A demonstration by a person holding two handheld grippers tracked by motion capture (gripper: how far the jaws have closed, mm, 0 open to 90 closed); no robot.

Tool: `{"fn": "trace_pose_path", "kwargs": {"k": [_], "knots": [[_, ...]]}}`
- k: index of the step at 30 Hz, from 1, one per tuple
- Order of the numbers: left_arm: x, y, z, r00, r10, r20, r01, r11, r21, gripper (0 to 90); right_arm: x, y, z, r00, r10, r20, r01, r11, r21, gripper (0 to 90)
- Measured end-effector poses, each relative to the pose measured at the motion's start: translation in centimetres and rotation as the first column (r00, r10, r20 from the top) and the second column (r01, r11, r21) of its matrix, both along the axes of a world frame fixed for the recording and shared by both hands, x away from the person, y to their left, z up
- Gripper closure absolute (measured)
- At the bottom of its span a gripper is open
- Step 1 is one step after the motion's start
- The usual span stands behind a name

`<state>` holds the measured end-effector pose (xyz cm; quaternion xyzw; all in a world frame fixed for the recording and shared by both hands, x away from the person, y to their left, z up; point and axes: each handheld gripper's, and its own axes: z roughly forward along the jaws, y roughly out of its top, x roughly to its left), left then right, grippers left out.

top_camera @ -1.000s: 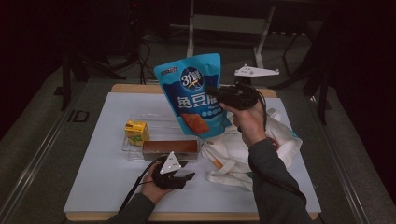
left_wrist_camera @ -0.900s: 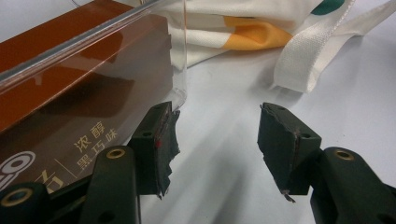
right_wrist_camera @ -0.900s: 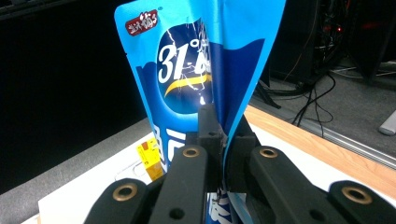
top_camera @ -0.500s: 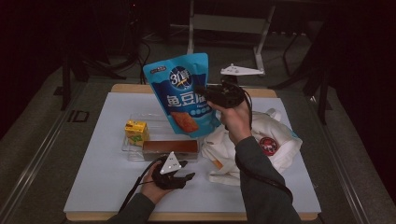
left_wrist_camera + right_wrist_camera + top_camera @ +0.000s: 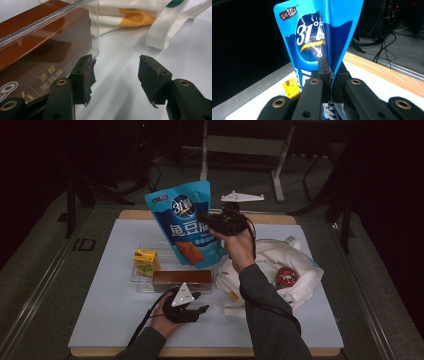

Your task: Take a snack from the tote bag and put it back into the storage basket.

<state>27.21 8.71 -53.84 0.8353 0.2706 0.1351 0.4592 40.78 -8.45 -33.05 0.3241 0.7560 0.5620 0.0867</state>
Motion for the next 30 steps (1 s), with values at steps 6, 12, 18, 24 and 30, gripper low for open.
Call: {"fn": "trace_pose_path", "kwargs": {"k": [6,12,18,24,30], "knots": [[0.0,0.0,0.0,1.0,0.0,-0.001,0.0,1.0,-0.002,45.9,0.9,1.3,-0.9,0.9996,-0.01,-0.026,0.01,1.0,-0.007,87.8],[0.0,0.0,0.0,1.0,-0.002,-0.001,0.002,1.0,-0.005,45.8,1.4,2.7,-1.8,0.9992,-0.012,-0.037,0.011,1.0,-0.022,87.8],[0.0,0.0,0.0,1.0,-0.003,0.0,0.003,1.0,-0.004,45.8,1.9,3.9,-3.0,0.998,-0.026,-0.058,0.023,0.999,-0.048,87.7],[0.0,0.0,0.0,1.0,-0.003,0.002,0.003,1.0,-0.004,45.8,2.3,4.5,-3.7,0.996,-0.058,-0.068,0.055,0.998,-0.044,87.5],[0.0,0.1,0.0,1.0,-0.005,0.002,0.005,1.0,-0.002,45.8,2.6,4.8,-4.6,0.9937,-0.086,-0.072,0.083,0.995,-0.046,87.2]]}}
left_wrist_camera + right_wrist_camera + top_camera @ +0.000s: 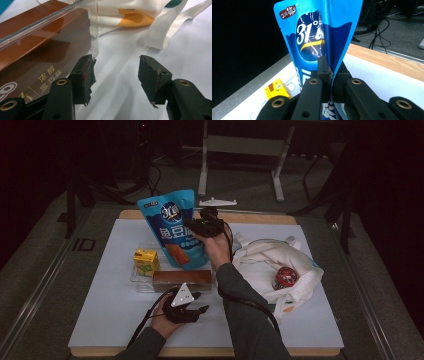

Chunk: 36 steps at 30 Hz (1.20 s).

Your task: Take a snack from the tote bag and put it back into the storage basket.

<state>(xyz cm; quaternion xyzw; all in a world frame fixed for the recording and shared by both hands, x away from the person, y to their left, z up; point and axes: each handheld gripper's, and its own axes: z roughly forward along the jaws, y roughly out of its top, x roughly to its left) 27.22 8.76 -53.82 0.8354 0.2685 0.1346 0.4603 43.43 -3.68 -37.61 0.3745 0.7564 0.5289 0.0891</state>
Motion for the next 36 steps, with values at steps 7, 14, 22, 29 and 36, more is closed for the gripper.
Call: {"fn": "trace_pose_path", "kwargs": {"k": [7,14,22,29,36], "knots": [[0.0,0.0,0.0,1.0,0.0,-0.002,0.0,1.0,-0.001,45.8,0.5,-1.2,-1.4,0.9992,-0.032,-0.026,0.032,0.999,0.007,86.7],[0.0,0.0,0.0,1.0,0.002,0.0,-0.002,1.0,-0.001,45.8,0.1,-2.1,-2.1,0.9995,-0.022,-0.023,0.023,1.0,0.018,85.1],[0.0,0.0,0.0,1.0,0.004,0.0,-0.004,1.0,0.0,45.6,-1.0,-3.9,-2.5,1.0,-0.004,0.0,0.004,1.0,0.013,82.5],[0.0,0.0,0.0,1.0,0.007,-0.002,-0.007,1.0,0.0,45.5,-2.5,-3.9,-2.5,0.999,0.033,0.03,-0.032,0.999,-0.004,82.1],[0.0,0.0,0.0,1.0,0.006,-0.002,-0.006,1.0,-0.001,45.5,-2.7,-3.7,-2.6,0.9987,0.042,0.028,-0.042,0.999,-0.004,81.0]]}}
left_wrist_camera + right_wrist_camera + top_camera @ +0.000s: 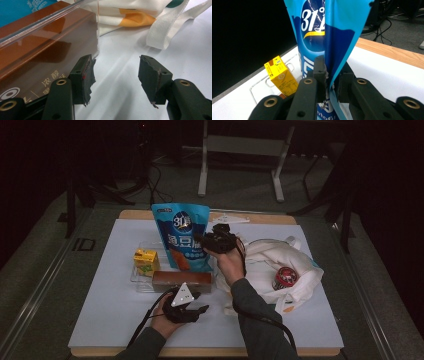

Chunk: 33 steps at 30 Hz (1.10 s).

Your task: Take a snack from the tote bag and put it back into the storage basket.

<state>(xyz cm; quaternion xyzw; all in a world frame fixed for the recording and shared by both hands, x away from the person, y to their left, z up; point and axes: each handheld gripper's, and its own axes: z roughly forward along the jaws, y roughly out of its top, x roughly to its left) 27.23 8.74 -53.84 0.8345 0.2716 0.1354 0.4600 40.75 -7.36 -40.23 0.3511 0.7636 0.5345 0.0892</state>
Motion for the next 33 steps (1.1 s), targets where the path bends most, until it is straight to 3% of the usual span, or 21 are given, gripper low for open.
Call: {"fn": "trace_pose_path", "kwargs": {"k": [5,14,24,28,33], "knots": [[0.0,0.0,0.0,1.0,-0.001,0.001,0.001,1.0,0.001,45.5,-0.2,-0.5,-0.3,0.9998,0.019,0.001,-0.019,1.0,-0.007,78.9],[0.0,0.0,0.0,1.0,0.001,0.001,-0.001,1.0,0.002,45.4,-1.0,-1.2,-0.6,0.9985,0.053,0.014,-0.051,0.994,-0.092,66.7],[0.0,0.0,0.0,1.0,0.002,-0.002,-0.002,1.0,0.0,45.4,-0.7,-2.6,-1.3,0.9978,0.066,-0.009,-0.066,0.989,-0.132,65.3],[0.0,0.0,0.0,1.0,0.001,-0.003,-0.001,1.0,0.0,45.3,-0.6,-2.8,-1.2,0.9959,0.09,-0.011,-0.09,0.981,-0.172,70.5],[0.0,0.0,0.0,1.0,0.001,-0.002,-0.001,1.0,0.003,45.3,-0.3,-2.2,-1.3,0.997,0.077,0.005,-0.072,0.954,-0.291,84.5]]}}
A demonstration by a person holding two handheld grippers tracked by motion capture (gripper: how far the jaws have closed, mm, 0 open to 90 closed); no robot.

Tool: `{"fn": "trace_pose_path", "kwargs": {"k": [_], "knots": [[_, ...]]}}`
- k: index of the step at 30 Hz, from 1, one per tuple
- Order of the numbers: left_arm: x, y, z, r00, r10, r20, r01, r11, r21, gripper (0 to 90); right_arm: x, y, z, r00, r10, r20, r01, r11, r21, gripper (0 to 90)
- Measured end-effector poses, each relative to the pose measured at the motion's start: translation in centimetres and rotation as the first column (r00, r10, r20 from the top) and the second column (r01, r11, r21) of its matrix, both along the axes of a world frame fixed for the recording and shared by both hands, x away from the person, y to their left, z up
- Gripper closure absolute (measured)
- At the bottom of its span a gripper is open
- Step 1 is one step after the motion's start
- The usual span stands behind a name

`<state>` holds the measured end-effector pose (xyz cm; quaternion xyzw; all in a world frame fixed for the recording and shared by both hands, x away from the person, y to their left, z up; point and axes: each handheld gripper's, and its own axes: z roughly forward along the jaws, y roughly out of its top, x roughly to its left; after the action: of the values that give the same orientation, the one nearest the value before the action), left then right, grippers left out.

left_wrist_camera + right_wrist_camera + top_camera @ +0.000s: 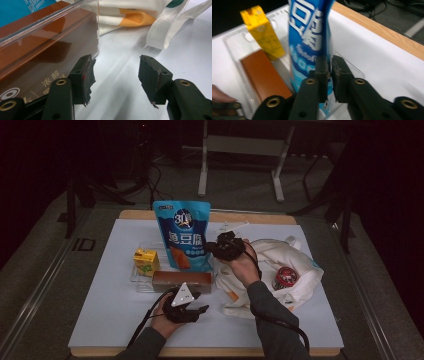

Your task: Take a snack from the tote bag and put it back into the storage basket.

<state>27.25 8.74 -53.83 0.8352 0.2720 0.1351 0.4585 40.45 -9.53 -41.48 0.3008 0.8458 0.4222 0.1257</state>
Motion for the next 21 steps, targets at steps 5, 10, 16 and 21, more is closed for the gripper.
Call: {"fn": "trace_pose_path", "kwargs": {"k": [5,10,16,21], "knots": [[0.0,0.0,0.0,1.0,-0.001,-0.001,0.001,1.0,-0.002,45.4,0.0,0.9,-0.4,0.9995,-0.016,0.028,0.018,0.998,-0.058,87.9],[0.0,0.0,0.0,1.0,0.0,0.0,0.0,1.0,0.001,45.4,0.0,1.4,-0.5,0.9991,-0.02,0.038,0.023,0.998,-0.058,89.1],[0.0,0.0,0.0,1.0,0.0,0.0,0.0,1.0,0.0,45.3,-0.2,2.0,-0.7,0.9986,-0.013,0.05,0.017,0.997,-0.078,89.6],[0.0,0.0,0.0,1.0,-0.001,0.003,0.001,1.0,0.004,45.4,-0.2,1.9,-1.4,0.9986,-0.014,0.051,0.019,0.993,-0.114,89.7]]}}
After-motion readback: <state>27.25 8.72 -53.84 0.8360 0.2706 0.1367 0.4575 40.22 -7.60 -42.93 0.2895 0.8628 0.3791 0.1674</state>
